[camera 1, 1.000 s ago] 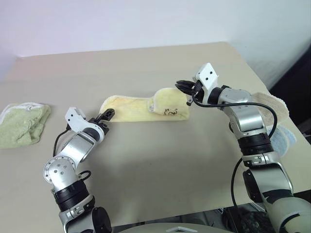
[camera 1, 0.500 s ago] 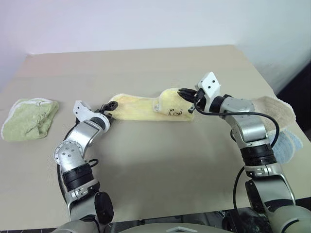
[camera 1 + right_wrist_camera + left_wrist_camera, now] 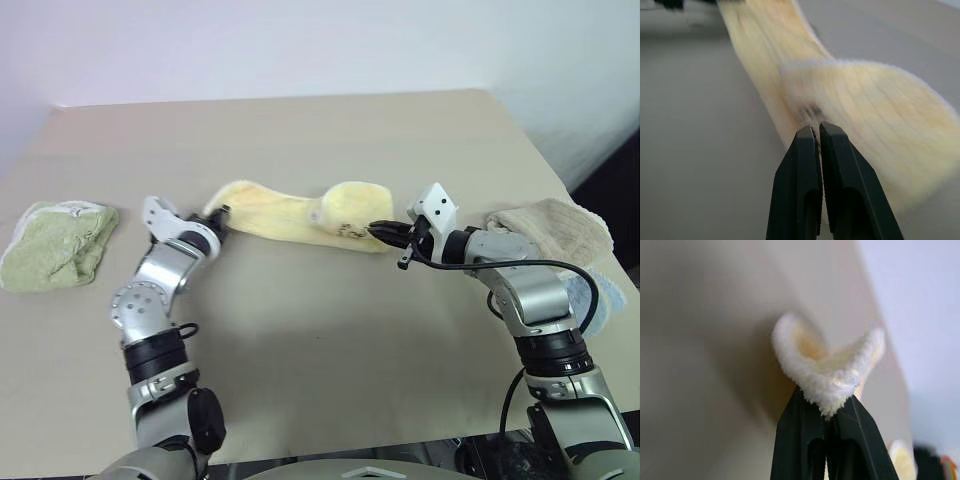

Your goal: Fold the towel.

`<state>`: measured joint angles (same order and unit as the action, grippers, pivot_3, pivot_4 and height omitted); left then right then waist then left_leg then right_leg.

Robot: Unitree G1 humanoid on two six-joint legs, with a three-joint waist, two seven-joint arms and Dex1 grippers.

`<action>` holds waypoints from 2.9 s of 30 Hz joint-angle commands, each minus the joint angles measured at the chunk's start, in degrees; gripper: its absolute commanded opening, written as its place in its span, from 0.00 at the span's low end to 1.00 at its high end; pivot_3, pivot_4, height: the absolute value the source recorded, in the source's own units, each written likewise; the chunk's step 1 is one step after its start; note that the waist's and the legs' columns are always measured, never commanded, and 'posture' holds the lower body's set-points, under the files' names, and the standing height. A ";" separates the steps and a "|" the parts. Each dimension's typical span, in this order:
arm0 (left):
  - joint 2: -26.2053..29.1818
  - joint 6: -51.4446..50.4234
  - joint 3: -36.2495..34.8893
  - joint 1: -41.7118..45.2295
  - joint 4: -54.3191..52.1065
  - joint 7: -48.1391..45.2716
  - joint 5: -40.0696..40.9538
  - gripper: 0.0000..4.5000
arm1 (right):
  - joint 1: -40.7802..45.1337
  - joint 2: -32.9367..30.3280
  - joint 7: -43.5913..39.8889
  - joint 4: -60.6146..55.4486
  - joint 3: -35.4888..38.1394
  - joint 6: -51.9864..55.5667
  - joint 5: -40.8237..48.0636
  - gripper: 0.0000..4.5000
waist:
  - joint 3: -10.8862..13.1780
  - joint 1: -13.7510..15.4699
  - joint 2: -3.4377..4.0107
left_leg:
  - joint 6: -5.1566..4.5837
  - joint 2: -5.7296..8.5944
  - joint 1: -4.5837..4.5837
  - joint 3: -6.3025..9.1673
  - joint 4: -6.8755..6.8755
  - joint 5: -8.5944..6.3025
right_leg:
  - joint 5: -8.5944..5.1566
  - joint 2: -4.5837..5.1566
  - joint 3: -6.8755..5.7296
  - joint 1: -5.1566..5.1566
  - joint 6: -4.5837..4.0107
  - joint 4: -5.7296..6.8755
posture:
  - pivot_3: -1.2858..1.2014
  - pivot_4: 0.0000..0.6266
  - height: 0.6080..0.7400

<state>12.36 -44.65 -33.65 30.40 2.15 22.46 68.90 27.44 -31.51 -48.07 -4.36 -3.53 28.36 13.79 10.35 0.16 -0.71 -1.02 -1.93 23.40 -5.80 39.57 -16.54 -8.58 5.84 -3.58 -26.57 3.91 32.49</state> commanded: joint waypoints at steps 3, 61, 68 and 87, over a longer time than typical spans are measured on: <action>9.37 3.31 -2.94 2.91 1.02 -7.90 -2.12 0.00 | 0.30 -1.61 0.91 0.70 2.42 -1.08 0.19 0.05 | 0.00 0.11 0.00 | 0.00 0.01 -0.01 -0.01 -0.11 0.00 | 0.00 0.00 0.00 0.02 0.00 -0.13 | 0.52 0.24 0.91; 21.99 17.35 40.81 0.20 7.53 -51.94 -61.57 0.11 | 25.79 29.59 12.23 45.22 -9.25 -4.01 -8.20 0.00 | 0.05 -1.19 -0.02 | 0.06 0.06 0.09 -0.16 -0.42 0.01 | 0.12 -0.02 0.05 -0.12 0.20 -0.10 | 0.52 0.24 0.91; 20.44 16.91 35.10 -1.17 4.37 -52.96 -58.11 0.11 | 25.15 28.43 11.61 42.42 -6.08 -7.38 -6.99 0.00 | 0.01 -1.34 0.01 | 0.07 0.01 -0.09 -0.14 -0.42 0.01 | 0.12 0.01 0.06 -0.05 0.21 0.09 | 0.52 0.24 0.91; 21.28 16.33 22.22 -7.65 -3.62 -54.77 -50.64 0.10 | 16.91 20.26 12.24 13.98 3.51 14.88 4.75 0.47 | 0.02 -1.13 0.01 | 0.18 0.02 -0.07 -0.11 -0.35 0.08 | 0.11 0.05 0.07 -0.27 0.21 0.61 | 0.52 0.24 0.91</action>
<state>33.00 -29.12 -9.99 22.41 0.95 -32.46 18.02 43.80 -10.88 -36.13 12.44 -0.90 42.57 17.16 10.36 -0.97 -0.70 -0.84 -1.91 23.34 -5.90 39.22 -16.46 -8.47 5.90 -3.51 -26.84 4.12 33.10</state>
